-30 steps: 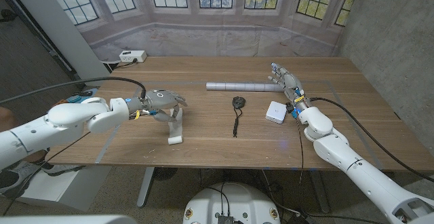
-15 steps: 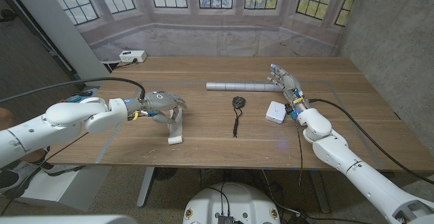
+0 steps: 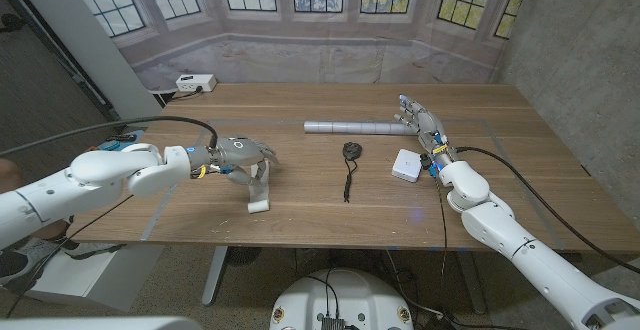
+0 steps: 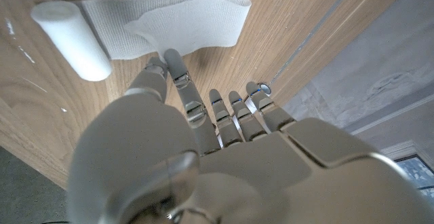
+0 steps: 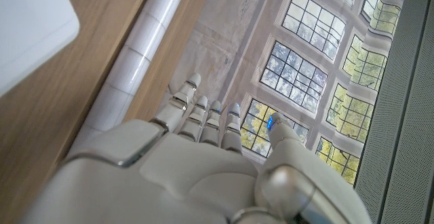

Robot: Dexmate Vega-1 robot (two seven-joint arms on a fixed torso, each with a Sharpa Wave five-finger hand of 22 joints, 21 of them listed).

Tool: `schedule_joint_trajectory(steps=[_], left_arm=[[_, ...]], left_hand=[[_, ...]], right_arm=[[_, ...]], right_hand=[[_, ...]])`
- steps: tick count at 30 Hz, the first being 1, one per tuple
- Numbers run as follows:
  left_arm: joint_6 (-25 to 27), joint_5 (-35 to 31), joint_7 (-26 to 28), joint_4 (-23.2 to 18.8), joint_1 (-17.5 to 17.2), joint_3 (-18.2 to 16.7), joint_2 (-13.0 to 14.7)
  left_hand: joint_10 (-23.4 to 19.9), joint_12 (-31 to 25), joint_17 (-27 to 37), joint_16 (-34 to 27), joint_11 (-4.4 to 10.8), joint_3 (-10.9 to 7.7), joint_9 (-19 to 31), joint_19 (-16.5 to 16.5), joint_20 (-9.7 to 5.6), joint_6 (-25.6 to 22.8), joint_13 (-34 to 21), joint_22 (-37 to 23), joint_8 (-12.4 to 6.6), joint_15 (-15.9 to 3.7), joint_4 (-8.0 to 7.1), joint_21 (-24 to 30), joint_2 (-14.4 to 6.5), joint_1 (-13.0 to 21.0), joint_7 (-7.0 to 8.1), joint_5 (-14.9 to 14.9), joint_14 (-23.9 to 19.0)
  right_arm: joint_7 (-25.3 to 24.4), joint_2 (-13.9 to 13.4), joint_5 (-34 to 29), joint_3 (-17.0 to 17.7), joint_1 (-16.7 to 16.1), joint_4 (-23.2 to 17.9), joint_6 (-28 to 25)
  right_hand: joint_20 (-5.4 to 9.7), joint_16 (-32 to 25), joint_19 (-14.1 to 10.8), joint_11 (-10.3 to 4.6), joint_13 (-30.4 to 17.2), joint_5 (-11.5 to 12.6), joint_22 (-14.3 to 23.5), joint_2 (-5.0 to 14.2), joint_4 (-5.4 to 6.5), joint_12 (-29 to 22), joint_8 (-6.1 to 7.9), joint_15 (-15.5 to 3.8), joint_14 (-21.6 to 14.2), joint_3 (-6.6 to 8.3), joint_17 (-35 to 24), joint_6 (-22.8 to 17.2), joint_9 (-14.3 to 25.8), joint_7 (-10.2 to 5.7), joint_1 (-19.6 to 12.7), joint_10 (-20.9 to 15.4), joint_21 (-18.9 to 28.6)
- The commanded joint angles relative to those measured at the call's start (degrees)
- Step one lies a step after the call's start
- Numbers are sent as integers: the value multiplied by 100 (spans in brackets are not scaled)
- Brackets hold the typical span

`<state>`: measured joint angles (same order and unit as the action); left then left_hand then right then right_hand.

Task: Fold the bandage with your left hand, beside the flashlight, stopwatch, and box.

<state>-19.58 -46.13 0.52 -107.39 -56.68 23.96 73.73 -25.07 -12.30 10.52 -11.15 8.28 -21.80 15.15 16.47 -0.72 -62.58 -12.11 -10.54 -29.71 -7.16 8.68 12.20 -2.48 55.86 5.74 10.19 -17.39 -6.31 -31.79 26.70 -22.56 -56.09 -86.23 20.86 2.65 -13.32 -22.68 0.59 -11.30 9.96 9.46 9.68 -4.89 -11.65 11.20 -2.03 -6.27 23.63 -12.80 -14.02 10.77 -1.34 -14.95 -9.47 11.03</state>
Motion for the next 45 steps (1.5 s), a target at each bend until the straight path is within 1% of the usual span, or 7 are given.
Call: schedule_joint_trajectory(steps=[1,10,17,20,24,34,45], left_arm=[[-191,-17,-123,148,159,87,-123],[-317,4,-247,243,286,151,-188],[-384,72,-360,282,363,167,-218],[-439,117,-447,300,416,190,-246],[-479,171,-559,307,467,210,-279],[-488,336,-857,211,486,193,-272],[-407,442,-912,75,344,90,-198]], left_hand=[[66,28,25,28,3,-28,-9,-30,1,234,-25,-21,41,19,-23,-8,-24,2,8,7,59],[129,43,23,41,-23,-13,-47,-64,11,449,-27,-20,136,53,-62,-16,-23,-82,-11,-2,112],[231,64,7,62,-26,-16,-102,-93,12,835,-27,-19,326,105,-69,-20,-21,-138,-13,1,187],[277,67,-1,71,-36,-16,-138,-115,25,1041,-28,-18,440,110,-68,-24,-16,-165,8,2,228],[374,69,-6,71,-52,7,-225,-150,38,1487,-27,-16,712,166,-83,-29,19,-264,112,4,298],[592,88,2,89,-59,91,-323,-251,74,1919,-27,-14,1030,258,-157,-52,78,-510,171,15,503],[697,92,6,88,-85,144,-352,-305,86,2075,-27,-12,1162,307,-206,-63,99,-658,176,27,602]], right_arm=[[-23,40,-33,-46,58,28,-72],[-25,99,-51,-85,123,117,-64],[-24,129,-59,-101,139,160,-30],[-34,118,-65,-98,123,142,-32],[-49,100,-61,-86,90,106,-38],[-31,67,-43,-69,42,64,-19],[-14,24,-53,-63,11,-12,-28]], right_hand=[[124,2,-5,-4,-25,2,30,-23,6,8,-2,-84,-43,-26,-14,-45,18,-9,-49,-9,-2],[117,1,-7,-16,-26,2,30,-22,9,4,-2,-80,-46,-27,-14,-47,18,-8,-47,-19,0],[120,3,-4,-19,-26,2,30,-22,9,8,-3,-81,-42,-27,-14,-44,18,-9,-48,-11,-1],[110,2,-10,2,-25,3,30,-22,8,8,-1,-73,-45,-26,-13,-49,18,-1,-49,-12,1],[122,2,-5,9,-25,2,30,-22,10,8,-2,-81,-43,-27,-13,-45,18,-7,-47,-11,0],[113,3,-9,6,-25,3,30,-21,11,6,-2,-73,-43,-26,-12,-47,18,-7,-48,-15,2],[122,3,-3,-7,-26,2,30,-20,15,7,-3,-82,-41,-27,-14,-45,18,-10,-45,-15,0]])
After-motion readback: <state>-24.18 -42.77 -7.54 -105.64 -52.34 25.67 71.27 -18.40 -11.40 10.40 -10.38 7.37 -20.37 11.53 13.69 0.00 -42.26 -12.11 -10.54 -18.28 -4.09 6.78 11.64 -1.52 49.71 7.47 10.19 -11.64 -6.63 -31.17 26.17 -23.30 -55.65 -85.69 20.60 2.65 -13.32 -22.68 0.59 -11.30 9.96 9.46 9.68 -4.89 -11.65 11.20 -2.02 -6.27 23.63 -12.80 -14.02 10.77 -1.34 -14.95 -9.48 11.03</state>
